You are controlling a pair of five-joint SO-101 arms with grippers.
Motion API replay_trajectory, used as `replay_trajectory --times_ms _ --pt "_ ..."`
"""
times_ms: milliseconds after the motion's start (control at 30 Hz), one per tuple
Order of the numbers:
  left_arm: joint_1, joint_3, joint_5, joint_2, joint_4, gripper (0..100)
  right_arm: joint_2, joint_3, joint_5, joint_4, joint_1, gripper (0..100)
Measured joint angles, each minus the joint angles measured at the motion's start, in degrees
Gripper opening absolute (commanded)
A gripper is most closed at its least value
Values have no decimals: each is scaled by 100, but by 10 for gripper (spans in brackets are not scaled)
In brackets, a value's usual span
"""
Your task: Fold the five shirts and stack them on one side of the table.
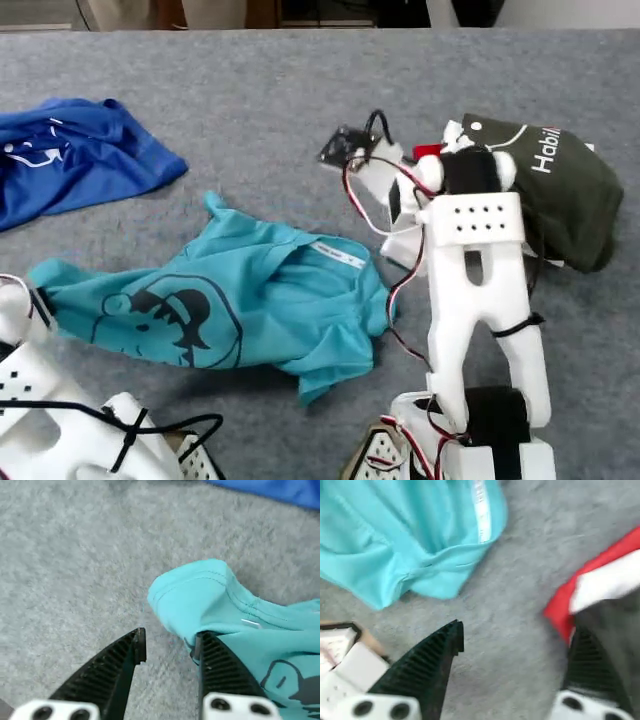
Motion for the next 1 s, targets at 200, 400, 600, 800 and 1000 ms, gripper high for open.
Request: replay_trajectory --times_ms 200,400,600,800,1000 --pt "774 -615 1073 633 308 292 712 -844 -510 -316 -1152 363" --pt "1591 -1829 1723 1952 791 292 2884 -2523 -1231 -571 -1952 363" --pt "1934 -2884 1899 3200 1380 292 5618 -5222 -1749 -554 -2470 307" --pt "1829 -3033 1776 3947 1556 271 8097 -8105 -1837 -35 -2945 278" --pt "1125 -2602 976 4097 1556 57 9433 -9679 -2233 325 -2998 228"
